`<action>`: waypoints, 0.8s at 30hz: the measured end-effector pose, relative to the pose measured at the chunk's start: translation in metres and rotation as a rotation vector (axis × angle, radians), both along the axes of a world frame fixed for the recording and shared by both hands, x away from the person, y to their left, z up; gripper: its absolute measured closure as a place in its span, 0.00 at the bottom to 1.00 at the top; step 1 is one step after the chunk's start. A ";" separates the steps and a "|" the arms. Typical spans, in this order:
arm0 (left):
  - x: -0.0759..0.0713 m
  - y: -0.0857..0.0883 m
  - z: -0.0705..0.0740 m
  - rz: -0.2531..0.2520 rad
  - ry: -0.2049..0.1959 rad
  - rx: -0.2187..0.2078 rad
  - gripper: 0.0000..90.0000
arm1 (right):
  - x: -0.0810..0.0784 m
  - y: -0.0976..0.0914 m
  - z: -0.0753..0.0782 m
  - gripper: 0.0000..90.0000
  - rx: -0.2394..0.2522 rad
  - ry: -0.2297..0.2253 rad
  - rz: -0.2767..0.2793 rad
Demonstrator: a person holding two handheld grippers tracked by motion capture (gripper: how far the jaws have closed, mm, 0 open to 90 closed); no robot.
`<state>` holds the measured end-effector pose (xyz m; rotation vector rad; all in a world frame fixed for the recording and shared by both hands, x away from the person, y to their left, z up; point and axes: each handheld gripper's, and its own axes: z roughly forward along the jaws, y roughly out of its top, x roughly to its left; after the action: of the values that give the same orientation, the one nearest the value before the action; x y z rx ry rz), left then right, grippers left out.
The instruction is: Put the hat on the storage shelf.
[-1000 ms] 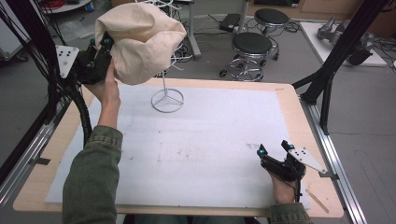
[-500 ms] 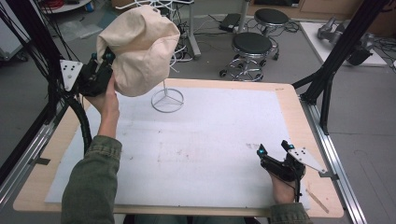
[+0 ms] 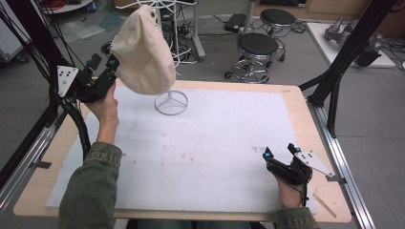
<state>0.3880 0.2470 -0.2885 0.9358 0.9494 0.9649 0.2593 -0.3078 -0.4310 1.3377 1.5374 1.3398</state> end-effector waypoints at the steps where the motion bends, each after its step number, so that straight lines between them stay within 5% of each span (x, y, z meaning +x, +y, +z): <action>1: -0.002 0.000 0.000 0.004 0.003 0.008 0.38 | 0.000 0.000 0.000 0.11 0.000 0.001 -0.001; 5: -0.009 0.001 -0.004 0.032 0.021 0.066 0.33 | 0.000 0.001 0.000 0.11 -0.003 0.001 -0.001; 15: -0.018 0.009 -0.022 0.081 0.095 0.103 0.31 | 0.001 0.001 0.000 0.11 -0.003 0.004 0.005; 24: -0.035 0.016 -0.029 0.126 0.092 0.130 0.31 | 0.001 0.001 0.000 0.11 -0.003 0.003 0.002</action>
<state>0.3530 0.2627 -0.3179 1.0460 1.0429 1.1084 0.2607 -0.3065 -0.4310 1.3367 1.5432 1.3366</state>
